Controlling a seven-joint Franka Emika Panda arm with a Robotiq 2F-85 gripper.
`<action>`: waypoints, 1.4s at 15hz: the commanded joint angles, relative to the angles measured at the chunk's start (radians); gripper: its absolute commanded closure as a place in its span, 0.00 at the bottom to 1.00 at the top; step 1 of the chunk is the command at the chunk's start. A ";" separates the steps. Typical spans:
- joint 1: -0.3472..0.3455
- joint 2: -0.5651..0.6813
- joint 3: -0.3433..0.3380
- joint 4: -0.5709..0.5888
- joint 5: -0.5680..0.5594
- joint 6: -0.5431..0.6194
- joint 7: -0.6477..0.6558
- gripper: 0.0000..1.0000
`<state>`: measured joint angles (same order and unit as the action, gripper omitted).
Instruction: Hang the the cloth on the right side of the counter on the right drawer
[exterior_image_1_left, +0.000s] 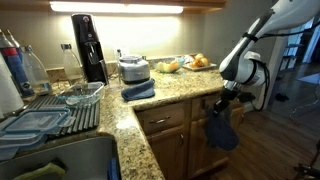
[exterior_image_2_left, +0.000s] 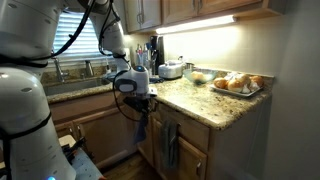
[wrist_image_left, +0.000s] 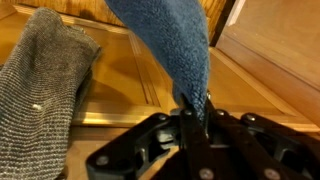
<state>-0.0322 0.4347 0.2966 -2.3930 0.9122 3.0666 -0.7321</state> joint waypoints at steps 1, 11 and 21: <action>-0.068 0.042 0.080 0.050 0.060 0.044 -0.072 0.95; -0.132 0.074 0.129 0.031 0.063 0.093 -0.094 0.95; -0.256 0.137 0.200 0.071 0.061 0.111 -0.114 0.95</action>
<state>-0.2515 0.5410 0.4752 -2.3267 0.9566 3.1429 -0.8160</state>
